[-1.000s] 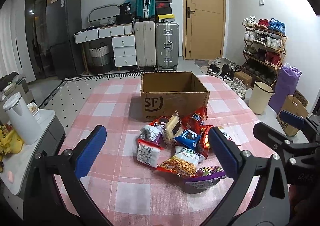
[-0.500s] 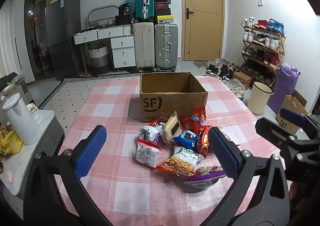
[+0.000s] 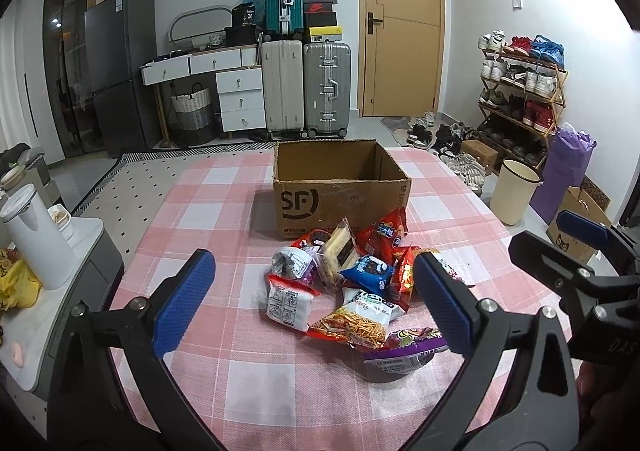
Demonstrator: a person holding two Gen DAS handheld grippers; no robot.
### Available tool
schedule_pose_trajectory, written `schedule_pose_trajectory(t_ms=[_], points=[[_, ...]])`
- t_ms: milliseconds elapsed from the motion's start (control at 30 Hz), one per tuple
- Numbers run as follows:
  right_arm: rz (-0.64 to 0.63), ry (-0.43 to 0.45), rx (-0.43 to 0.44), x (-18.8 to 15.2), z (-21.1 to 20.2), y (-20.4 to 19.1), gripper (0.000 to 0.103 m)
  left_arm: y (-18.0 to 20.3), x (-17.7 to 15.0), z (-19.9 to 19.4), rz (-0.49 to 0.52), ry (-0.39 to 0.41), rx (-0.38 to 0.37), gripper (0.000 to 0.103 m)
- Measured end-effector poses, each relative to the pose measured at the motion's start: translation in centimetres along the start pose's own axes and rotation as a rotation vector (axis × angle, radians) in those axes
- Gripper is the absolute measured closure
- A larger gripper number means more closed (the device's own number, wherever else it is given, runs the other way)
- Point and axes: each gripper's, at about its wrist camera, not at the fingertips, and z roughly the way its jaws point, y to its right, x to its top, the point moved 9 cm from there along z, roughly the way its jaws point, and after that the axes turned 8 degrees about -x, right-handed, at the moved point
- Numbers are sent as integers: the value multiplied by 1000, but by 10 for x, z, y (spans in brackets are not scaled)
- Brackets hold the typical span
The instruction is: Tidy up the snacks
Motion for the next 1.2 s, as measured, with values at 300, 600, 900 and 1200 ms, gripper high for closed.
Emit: schedule_pose_trajectory(t_ms=[300,600,900,1200], points=[[4,-6,-12,-2,0,11,0,1,-2,10,4,-18,6,4],[-19,-45,-7,-13,20,20,0,-8,-5,27,-19,-32,28,1],[-26,-140,14,-39,68,32,0,-17,-21,65,-40,-74,-33,1],[-6,-243,-11,-62,132,48,0,-37,-36,103,-92,-131,-62,1]])
